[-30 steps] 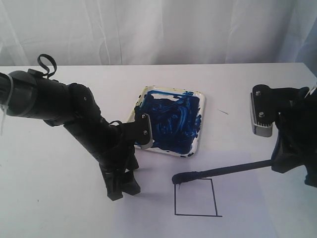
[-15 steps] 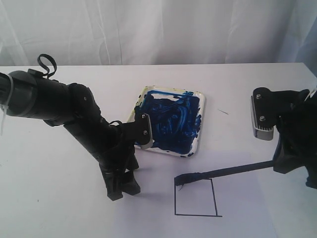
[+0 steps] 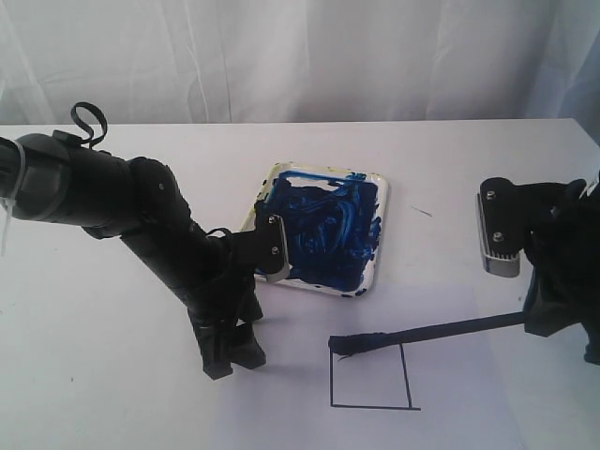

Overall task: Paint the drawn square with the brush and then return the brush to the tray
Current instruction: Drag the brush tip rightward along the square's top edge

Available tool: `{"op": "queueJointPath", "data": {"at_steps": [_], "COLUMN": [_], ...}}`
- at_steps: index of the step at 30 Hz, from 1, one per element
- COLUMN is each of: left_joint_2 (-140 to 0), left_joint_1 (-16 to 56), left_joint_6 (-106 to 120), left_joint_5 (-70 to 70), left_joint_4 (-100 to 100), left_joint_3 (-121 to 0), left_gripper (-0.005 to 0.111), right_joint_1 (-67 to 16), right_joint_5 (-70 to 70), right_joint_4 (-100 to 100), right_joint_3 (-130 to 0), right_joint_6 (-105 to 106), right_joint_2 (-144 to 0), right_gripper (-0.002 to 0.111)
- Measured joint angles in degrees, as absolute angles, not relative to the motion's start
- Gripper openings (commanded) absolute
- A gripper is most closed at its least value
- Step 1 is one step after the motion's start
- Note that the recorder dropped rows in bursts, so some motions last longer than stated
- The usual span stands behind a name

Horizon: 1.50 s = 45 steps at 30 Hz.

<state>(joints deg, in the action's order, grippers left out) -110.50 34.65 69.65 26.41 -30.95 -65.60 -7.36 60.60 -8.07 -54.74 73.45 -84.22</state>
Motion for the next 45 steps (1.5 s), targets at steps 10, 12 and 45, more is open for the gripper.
{"op": "queueJointPath", "data": {"at_steps": [10,12,45], "left_joint_2": [-110.5,-110.5,-110.5], "left_joint_1": [34.6,34.6,34.6], "left_joint_6": [69.7,69.7,69.7], "left_joint_5": [26.4,26.4,26.4], "left_joint_4": [-31.0,-31.0,-31.0], "left_joint_3": [-65.6,-65.6,-65.6], "left_gripper": [0.066,0.066,0.066], "right_joint_1": [-7.4,-7.4,-7.4], "right_joint_5": [62.1,62.3,63.8], "right_joint_4": [-3.6,-3.6,-2.7], "right_joint_3": [-54.7,-54.7,-54.7], "right_joint_6": [69.2,69.1,64.2], "right_joint_2": [-84.2,-84.2,-81.3], "right_gripper": [0.0,0.0,0.0]}}
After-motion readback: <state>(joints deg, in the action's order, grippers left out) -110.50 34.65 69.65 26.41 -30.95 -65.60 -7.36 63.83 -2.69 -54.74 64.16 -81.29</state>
